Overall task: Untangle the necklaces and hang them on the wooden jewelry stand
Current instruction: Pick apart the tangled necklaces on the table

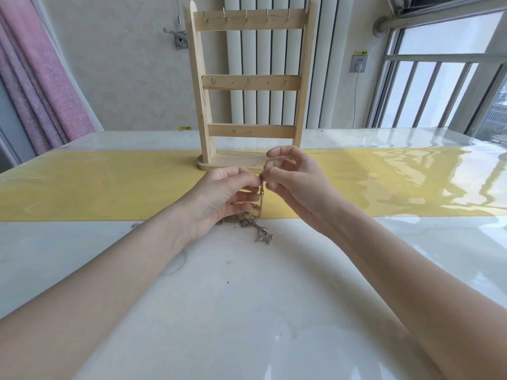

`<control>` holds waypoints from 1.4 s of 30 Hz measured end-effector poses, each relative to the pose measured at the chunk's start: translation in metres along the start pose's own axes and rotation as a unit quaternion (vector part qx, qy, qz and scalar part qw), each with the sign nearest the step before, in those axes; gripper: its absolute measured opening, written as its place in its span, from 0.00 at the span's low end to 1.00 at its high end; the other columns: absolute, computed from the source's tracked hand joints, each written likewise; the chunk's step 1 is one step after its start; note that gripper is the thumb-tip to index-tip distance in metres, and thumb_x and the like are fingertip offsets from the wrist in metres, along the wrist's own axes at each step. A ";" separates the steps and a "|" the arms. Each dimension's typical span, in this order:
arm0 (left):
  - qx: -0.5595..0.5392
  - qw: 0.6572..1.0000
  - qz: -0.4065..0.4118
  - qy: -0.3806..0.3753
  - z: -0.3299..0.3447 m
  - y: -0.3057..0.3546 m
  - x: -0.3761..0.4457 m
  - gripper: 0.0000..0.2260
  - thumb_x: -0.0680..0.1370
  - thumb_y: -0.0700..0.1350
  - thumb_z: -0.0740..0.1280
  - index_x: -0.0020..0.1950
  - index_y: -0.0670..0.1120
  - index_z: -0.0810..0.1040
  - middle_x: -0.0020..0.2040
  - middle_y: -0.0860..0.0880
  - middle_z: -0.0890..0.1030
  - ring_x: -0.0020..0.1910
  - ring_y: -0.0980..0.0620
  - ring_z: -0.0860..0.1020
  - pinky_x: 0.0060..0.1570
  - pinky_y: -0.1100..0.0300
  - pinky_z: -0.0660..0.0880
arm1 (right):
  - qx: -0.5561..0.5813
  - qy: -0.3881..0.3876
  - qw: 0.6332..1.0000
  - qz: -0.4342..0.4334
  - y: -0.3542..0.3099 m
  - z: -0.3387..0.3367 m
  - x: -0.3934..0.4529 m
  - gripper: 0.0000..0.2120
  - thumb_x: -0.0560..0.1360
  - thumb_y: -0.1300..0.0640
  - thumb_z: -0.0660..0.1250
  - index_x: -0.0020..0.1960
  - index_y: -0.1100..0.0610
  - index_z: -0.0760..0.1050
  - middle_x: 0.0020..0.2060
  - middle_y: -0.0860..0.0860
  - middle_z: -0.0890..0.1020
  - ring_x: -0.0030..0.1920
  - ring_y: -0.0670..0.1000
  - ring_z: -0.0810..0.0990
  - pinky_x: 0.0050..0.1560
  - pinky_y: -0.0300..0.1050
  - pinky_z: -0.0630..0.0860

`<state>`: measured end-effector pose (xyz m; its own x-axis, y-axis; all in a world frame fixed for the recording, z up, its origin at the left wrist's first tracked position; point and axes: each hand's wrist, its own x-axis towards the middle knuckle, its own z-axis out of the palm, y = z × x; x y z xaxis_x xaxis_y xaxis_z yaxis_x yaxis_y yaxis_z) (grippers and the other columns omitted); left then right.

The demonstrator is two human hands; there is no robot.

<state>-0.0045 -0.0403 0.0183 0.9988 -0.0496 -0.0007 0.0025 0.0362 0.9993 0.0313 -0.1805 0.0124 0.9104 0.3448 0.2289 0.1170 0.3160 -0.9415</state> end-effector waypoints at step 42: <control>-0.020 0.999 0.032 0.017 -0.007 0.002 -0.002 0.07 0.71 0.35 0.69 0.49 0.37 0.79 0.39 0.44 0.82 0.35 0.55 0.82 0.40 0.68 0.78 | -0.023 -0.064 0.995 0.068 -0.002 -0.011 -0.002 0.08 0.76 0.70 0.64 0.42 0.60 0.76 0.32 0.51 0.77 0.34 0.46 0.73 0.40 0.37 0.73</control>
<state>-0.0065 -0.0334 0.0196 0.9980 -0.0119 0.0622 -0.0611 0.0786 0.9950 0.0337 -0.1911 0.0113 0.8617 0.4915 0.1262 0.0173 0.2201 -0.9753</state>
